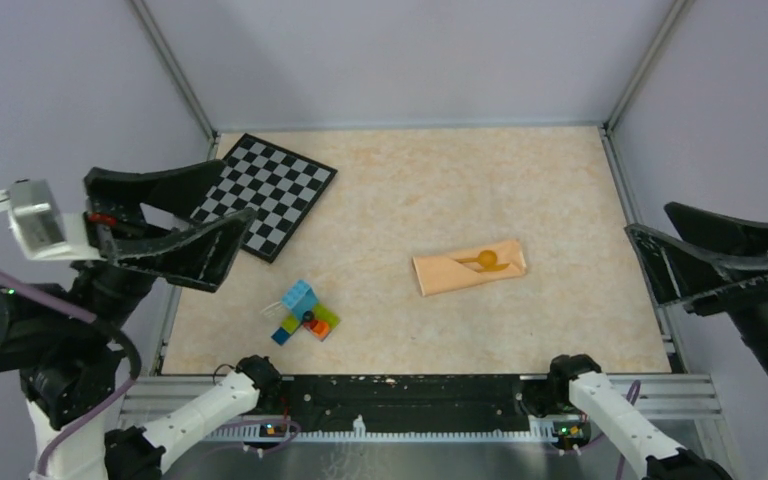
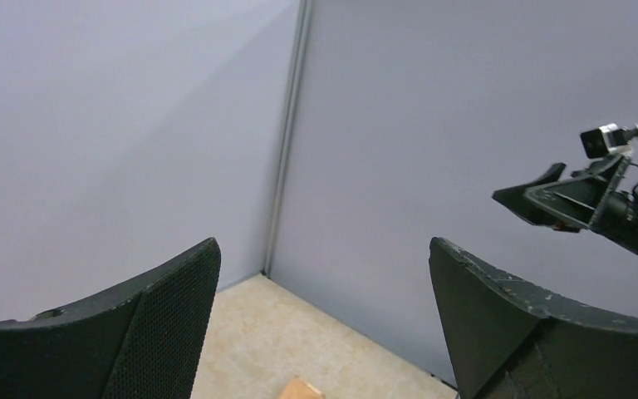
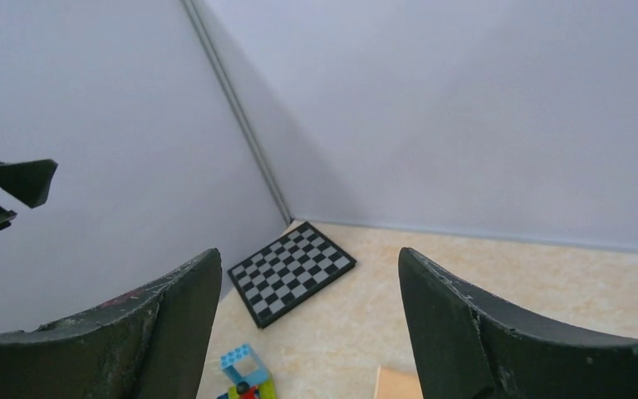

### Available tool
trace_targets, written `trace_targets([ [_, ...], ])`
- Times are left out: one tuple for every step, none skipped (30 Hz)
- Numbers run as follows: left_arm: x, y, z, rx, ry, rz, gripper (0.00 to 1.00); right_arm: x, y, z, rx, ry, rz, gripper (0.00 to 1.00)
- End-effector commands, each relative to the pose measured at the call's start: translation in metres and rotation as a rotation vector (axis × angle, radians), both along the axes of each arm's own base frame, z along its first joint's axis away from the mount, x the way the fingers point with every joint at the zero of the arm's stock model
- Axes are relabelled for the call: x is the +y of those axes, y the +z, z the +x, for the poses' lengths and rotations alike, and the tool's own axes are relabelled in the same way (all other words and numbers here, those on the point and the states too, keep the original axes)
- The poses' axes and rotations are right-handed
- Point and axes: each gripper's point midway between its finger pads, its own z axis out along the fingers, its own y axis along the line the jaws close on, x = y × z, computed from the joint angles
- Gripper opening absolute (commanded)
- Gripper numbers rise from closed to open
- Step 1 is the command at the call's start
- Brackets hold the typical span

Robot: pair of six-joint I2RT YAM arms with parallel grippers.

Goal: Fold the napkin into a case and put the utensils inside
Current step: Reset both arms

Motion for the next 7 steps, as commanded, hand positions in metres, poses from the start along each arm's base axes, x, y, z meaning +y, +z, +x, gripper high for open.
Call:
trace_targets([
  [0.013,-0.007,0.013,0.025,0.115,0.041,0.99,-0.022,-0.013,0.002,0.057,-0.123,0.008,0.77],
  [0.017,-0.005,0.012,0.021,0.127,0.035,0.99,-0.025,-0.012,-0.001,0.045,-0.133,0.015,0.78],
  [0.02,-0.004,0.01,0.019,0.134,0.03,0.99,-0.027,-0.013,-0.003,0.039,-0.145,0.021,0.78],
  [0.021,-0.005,0.01,0.019,0.14,0.028,0.99,-0.032,-0.014,-0.002,0.043,-0.169,0.031,0.78],
  [0.022,-0.005,0.009,0.02,0.142,0.028,0.99,-0.035,-0.016,-0.001,0.053,-0.189,0.034,0.78],
  [0.022,-0.006,0.009,0.022,0.141,0.028,0.99,-0.036,-0.018,0.0,0.055,-0.197,0.027,0.79],
  [0.022,-0.007,0.009,0.025,0.142,0.03,0.99,-0.036,-0.019,0.001,0.055,-0.199,0.022,0.79],
])
